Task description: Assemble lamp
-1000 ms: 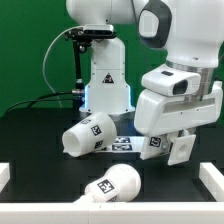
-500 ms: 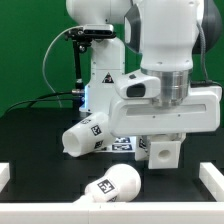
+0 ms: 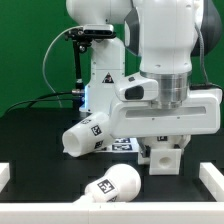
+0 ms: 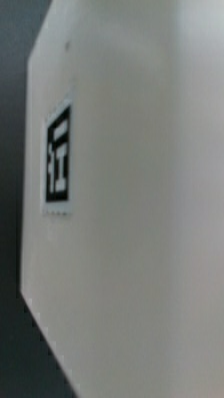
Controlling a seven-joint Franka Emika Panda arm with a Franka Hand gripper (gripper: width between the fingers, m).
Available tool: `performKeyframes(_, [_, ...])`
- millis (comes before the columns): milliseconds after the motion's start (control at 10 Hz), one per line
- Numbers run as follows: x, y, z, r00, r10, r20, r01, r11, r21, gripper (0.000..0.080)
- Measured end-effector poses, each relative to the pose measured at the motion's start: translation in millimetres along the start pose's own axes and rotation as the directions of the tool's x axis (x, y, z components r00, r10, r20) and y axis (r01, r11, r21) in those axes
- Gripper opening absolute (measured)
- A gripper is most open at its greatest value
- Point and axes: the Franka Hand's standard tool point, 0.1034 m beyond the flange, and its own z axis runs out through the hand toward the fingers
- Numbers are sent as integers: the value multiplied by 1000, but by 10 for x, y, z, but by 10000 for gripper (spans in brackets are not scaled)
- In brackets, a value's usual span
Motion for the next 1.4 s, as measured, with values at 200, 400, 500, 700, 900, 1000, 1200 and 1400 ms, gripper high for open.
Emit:
performKeyframes(200, [0,0,0,1000,0,0,0,1000,0,640])
performKeyframes(400, [-25,-5,-12,999,2,35,-2,1000,-1,687])
performKeyframes(500, [39,-29,-113,998,7,69,-7,1000,0,697])
performKeyframes(700, [160,26,-232,984,3,178,-3,1000,-1,698])
performKeyframes(900, [256,120,-280,947,16,322,-16,1000,-2,698])
performKeyframes(1000, [288,119,-272,934,18,358,-20,1000,1,698])
performKeyframes(1200, [243,112,-246,890,16,456,-18,1000,0,698])
performKeyframes(1400, [205,77,-284,790,75,608,-72,997,-29,698])
